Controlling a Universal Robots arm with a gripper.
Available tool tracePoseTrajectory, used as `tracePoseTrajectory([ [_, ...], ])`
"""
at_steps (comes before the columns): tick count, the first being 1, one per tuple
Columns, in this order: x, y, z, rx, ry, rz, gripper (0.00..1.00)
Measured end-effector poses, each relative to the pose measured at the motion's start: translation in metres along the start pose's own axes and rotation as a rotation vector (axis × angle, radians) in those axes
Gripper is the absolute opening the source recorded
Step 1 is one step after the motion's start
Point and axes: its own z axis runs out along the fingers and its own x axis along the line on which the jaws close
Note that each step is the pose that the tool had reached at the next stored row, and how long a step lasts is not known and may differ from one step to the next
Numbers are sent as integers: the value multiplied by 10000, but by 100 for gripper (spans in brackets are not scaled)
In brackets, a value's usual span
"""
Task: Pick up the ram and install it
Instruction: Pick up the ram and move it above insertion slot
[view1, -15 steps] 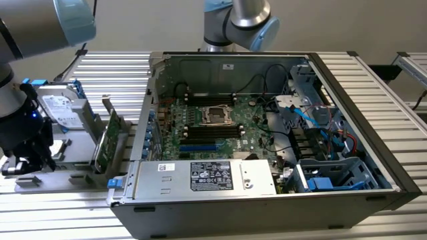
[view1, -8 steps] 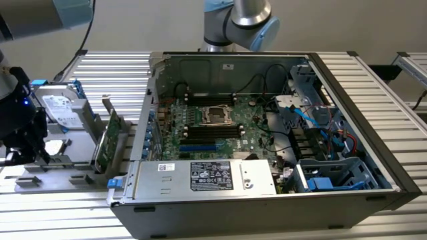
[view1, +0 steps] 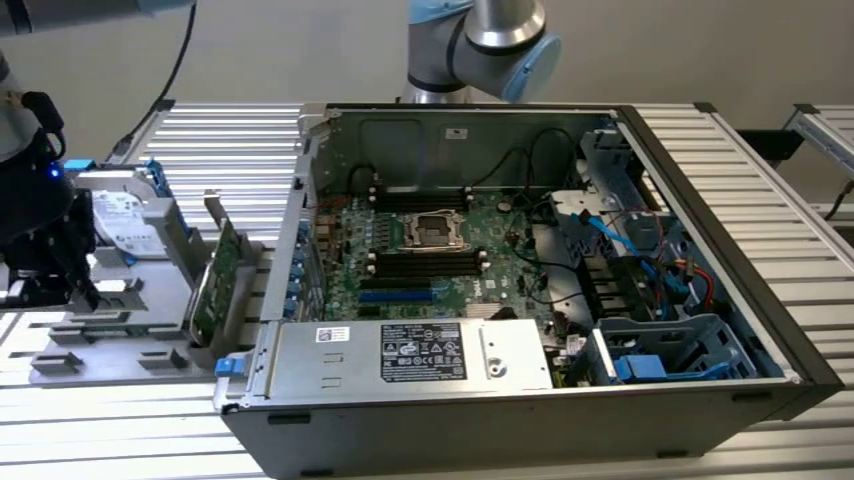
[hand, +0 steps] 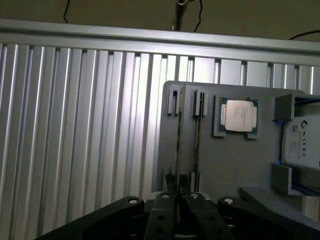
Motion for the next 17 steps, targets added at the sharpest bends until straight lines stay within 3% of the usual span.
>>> tracePoseTrajectory([
  [5,12,-167,-171,-153,-9,-2,14],
  [7,17,-235,-244,-183,-11,-4,14],
  [17,32,-452,-493,-166,-3,-61,14],
])
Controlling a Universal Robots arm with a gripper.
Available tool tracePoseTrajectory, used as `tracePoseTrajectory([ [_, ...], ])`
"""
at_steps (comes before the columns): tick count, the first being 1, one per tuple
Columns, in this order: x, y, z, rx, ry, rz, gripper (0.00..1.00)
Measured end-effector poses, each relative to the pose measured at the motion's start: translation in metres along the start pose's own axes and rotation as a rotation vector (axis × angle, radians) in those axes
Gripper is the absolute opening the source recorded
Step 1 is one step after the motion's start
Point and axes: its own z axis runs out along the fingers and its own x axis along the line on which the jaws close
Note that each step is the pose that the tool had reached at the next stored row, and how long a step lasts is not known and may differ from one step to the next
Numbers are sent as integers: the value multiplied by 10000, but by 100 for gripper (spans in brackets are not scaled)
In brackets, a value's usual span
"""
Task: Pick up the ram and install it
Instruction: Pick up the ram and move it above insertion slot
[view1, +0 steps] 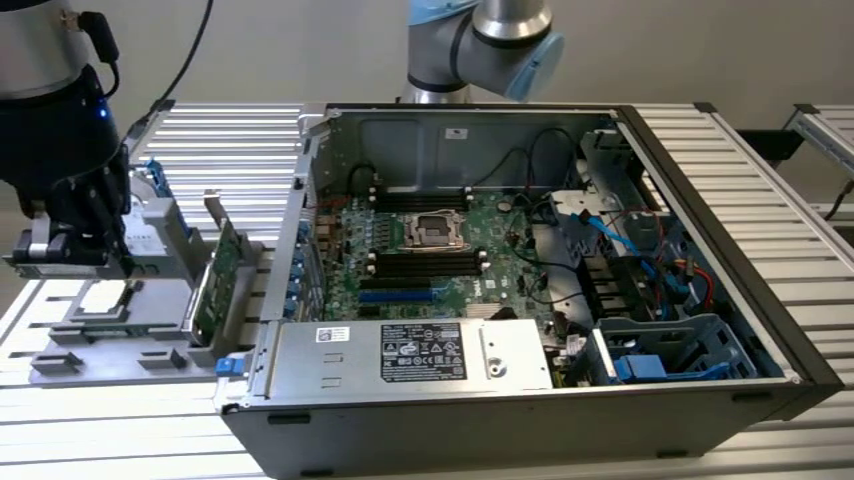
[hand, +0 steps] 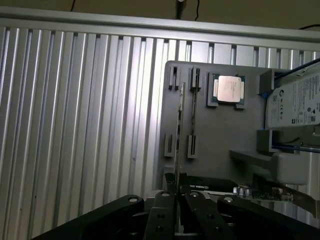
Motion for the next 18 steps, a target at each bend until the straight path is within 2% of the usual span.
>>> tracePoseTrajectory([
  [2,-1,-21,-20,53,6,-15,14],
  [7,-5,-64,-60,271,24,-54,14],
  [9,-13,-103,-79,331,28,-53,14],
  [12,-25,-184,-97,360,29,-52,14],
  [18,-33,-341,-204,362,29,-55,14],
])
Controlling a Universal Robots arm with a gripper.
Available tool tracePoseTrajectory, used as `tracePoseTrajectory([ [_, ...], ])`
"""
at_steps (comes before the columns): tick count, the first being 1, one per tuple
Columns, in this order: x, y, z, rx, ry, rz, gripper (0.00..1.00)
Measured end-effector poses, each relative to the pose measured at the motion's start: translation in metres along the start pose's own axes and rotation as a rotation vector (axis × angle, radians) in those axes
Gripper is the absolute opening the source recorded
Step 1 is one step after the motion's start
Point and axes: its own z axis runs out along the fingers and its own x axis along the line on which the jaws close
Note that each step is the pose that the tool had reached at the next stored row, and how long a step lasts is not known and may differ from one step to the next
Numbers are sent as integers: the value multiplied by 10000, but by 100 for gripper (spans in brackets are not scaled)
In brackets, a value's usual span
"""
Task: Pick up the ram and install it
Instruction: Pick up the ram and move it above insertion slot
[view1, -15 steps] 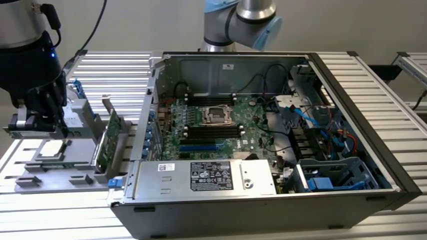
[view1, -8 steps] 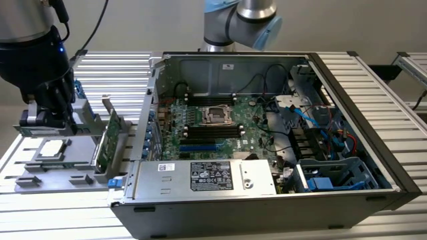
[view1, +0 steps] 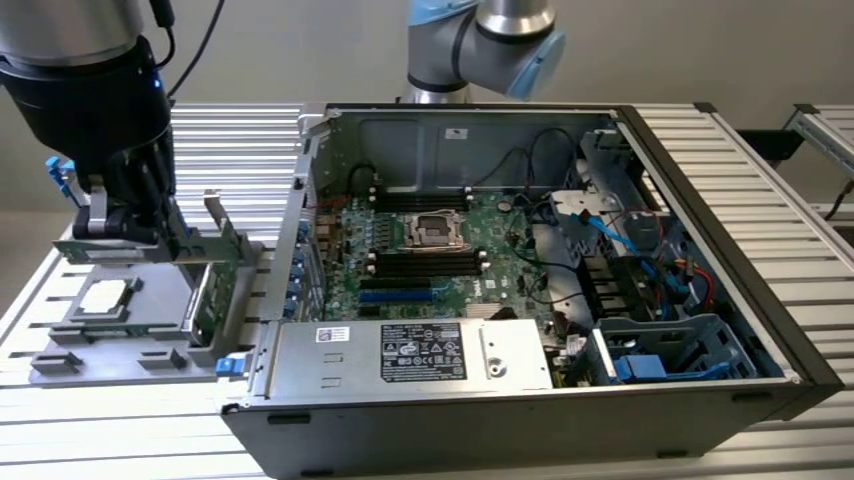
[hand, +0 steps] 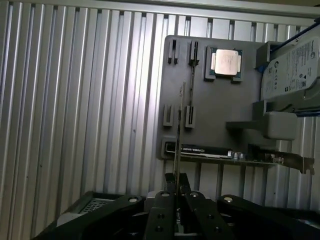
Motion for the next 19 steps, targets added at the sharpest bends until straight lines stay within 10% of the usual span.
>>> tracePoseTrajectory([
  [19,-159,-490,-236,101,7,2,14],
])
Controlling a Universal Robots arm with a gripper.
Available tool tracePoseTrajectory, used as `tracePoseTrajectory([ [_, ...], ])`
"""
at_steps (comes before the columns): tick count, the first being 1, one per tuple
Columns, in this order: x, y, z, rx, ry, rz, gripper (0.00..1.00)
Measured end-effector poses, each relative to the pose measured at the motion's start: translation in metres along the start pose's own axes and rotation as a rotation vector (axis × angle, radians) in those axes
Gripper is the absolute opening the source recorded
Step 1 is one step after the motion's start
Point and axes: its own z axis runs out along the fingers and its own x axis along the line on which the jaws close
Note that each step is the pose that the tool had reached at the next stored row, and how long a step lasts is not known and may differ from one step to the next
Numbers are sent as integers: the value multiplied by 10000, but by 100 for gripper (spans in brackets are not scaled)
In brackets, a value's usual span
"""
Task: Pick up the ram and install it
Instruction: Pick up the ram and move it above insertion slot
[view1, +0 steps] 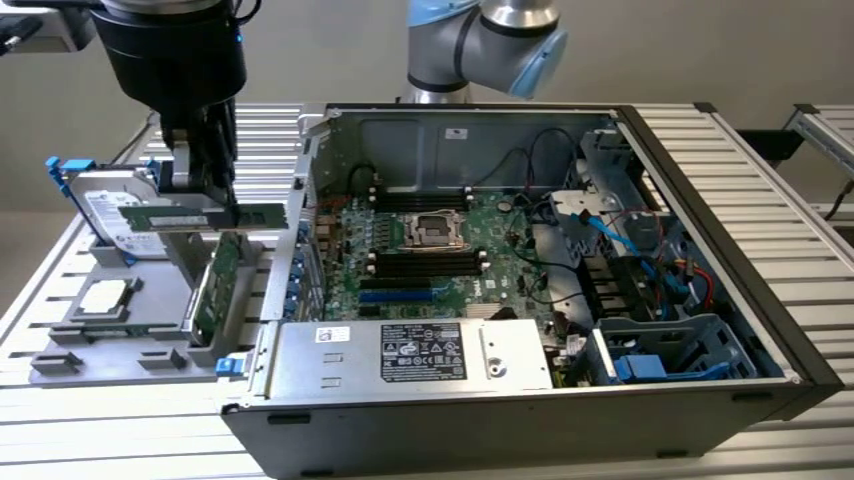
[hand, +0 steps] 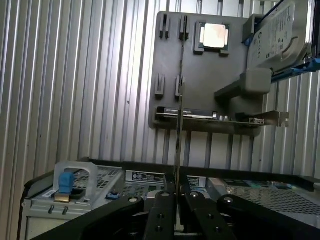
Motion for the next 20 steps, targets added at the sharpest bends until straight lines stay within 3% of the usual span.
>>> tracePoseTrajectory([
  [20,-191,-704,-85,68,5,1,14],
])
